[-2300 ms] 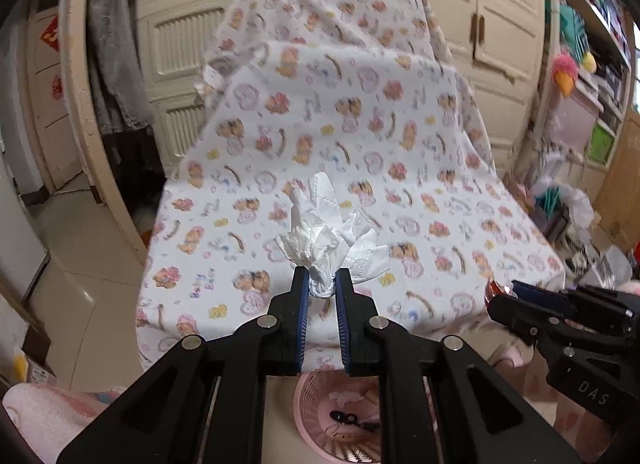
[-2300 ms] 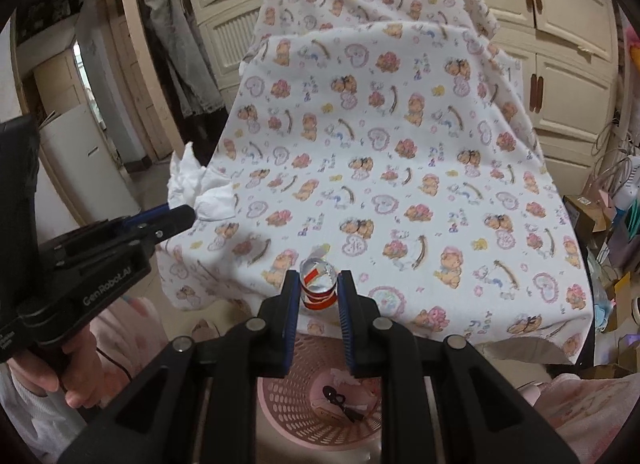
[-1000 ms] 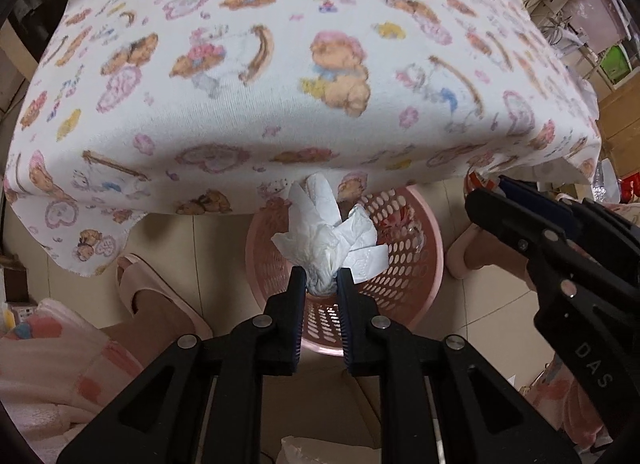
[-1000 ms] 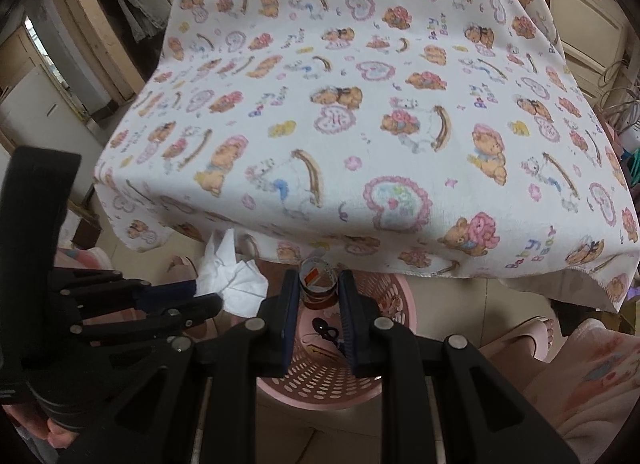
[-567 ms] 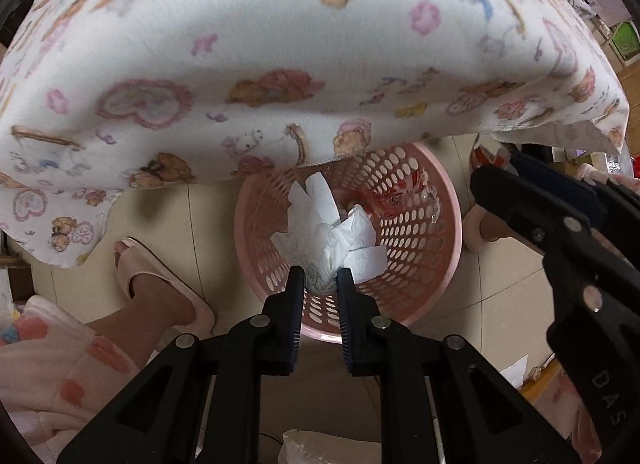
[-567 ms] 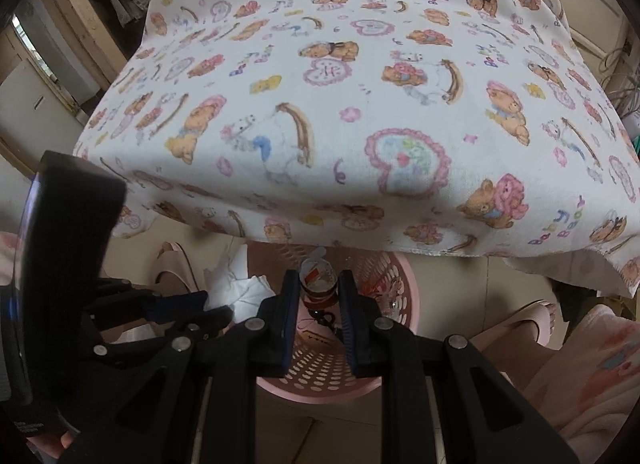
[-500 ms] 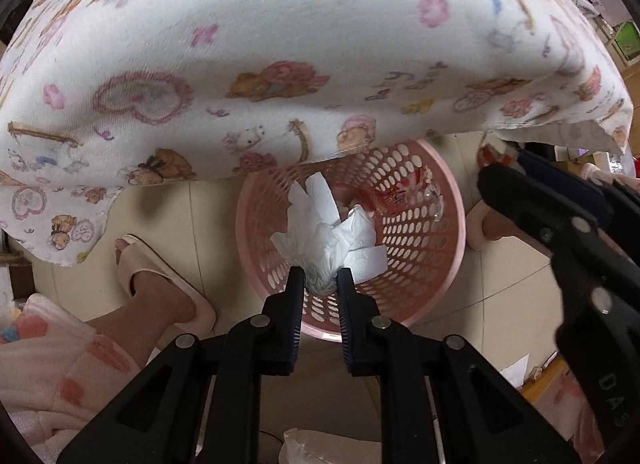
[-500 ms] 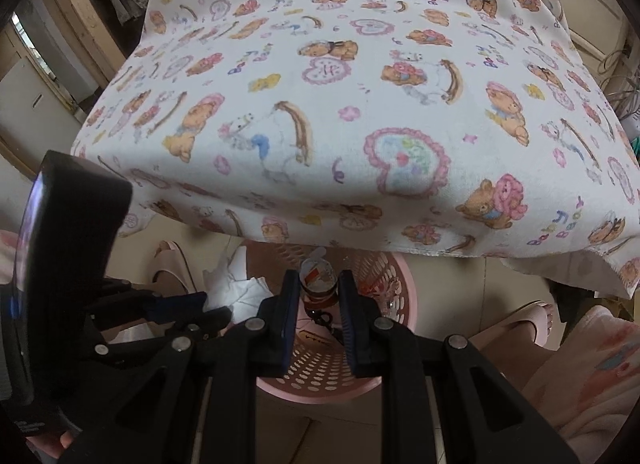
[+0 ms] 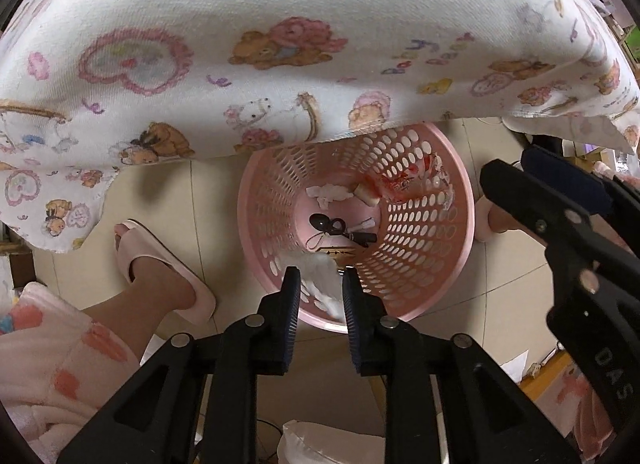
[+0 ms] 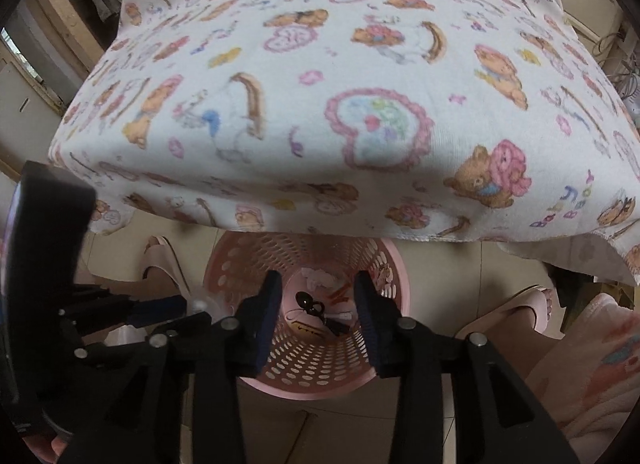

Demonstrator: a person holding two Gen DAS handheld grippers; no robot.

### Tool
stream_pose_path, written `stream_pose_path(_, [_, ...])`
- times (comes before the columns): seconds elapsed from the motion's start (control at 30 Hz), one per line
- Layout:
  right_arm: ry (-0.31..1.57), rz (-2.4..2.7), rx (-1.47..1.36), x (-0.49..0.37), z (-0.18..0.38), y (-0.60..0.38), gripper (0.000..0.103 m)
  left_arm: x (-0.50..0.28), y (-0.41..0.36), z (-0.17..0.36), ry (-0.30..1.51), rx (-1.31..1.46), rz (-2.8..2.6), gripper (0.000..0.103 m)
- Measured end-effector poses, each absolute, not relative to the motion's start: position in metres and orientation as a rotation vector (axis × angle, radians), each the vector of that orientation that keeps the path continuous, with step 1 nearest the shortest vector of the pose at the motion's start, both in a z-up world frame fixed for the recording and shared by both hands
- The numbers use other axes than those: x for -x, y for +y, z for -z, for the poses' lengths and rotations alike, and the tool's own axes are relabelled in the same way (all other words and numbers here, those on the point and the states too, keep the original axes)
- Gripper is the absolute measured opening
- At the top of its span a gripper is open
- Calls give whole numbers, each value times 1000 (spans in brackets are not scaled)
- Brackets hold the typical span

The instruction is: Collect trash

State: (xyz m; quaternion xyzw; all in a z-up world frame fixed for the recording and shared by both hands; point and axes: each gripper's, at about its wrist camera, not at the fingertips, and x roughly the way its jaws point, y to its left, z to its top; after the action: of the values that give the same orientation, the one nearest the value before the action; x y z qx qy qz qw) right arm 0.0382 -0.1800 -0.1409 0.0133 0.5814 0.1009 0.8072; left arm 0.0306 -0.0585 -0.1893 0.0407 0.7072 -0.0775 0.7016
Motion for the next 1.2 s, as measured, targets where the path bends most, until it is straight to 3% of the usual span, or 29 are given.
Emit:
stream_pose_path(0.17, [1270, -194, 6, -41, 156, -181, 35, -32, -52, 188, 1576, -77, 161, 25])
stream_pose_path(0.23, [1292, -190, 15, -42, 164, -180, 37, -33, -50, 187, 1574, -73, 159, 31])
stream_pose_path(0.3, [1300, -183, 28, -41, 168, -180, 54, -32, -49, 186, 1569, -75, 155, 34])
stream_pose_path(0.33, [1301, -180, 35, -40, 169, -180, 57, -32, -49, 185, 1567, -76, 153, 35])
stream_pose_path(0.67, [1316, -122, 20, -44, 173, -193, 67, -33, -33, 159, 1488, -60, 118, 50])
stream_pose_path(0.9, [1208, -129, 43, -37, 143, -190, 84, -31, -26, 131, 1385, -24, 136, 53])
stream_pose_path(1.2, [1042, -142, 46, -26, 98, -192, 93, -29, -6, 85, 1192, 6, 76, 59])
